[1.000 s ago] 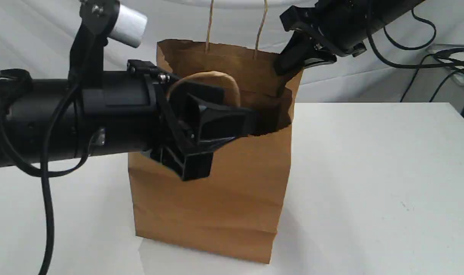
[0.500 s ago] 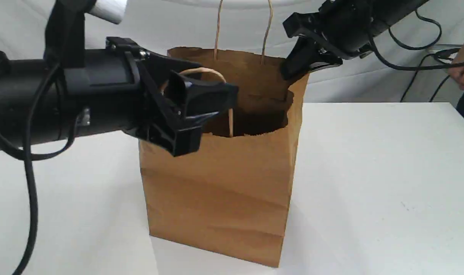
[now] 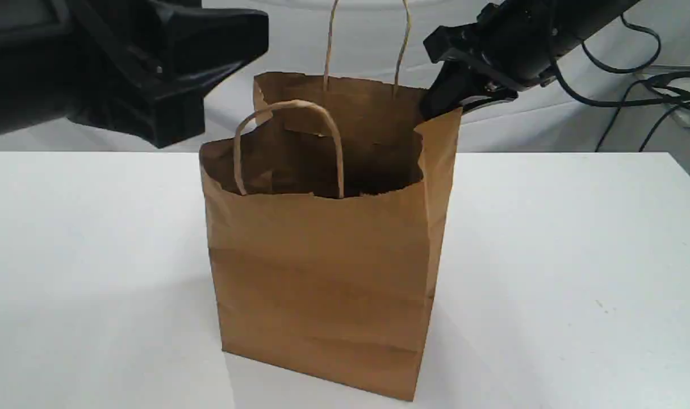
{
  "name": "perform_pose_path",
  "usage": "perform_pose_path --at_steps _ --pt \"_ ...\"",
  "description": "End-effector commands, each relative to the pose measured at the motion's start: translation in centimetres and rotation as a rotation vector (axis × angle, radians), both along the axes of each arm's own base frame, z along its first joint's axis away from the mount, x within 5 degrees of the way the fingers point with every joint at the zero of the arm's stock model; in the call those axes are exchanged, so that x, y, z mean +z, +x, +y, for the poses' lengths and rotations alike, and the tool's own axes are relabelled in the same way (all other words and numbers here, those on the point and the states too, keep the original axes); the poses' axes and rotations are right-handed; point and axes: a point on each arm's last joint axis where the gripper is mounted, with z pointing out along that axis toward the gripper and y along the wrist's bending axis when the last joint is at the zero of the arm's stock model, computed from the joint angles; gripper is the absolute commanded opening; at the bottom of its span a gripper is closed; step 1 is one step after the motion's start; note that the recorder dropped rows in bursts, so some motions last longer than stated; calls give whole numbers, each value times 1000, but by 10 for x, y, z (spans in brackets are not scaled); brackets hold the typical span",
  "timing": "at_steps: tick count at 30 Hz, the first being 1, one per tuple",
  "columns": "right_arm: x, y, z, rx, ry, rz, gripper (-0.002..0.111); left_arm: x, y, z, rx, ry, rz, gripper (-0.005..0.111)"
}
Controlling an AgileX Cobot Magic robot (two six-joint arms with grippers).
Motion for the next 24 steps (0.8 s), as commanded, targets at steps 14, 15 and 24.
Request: perform_pose_path --at_steps 14,15,24 --pt "7 -4 0 0 -3 -16 54 10 -7 7 20 -27 -27 58" --pt "8 -4 -1 -1 -3 -18 54 10 -7 7 27 -26 -26 58" --pt "25 -9 -11 -23 4 -60 54 9 -5 10 69 -22 -19 58"
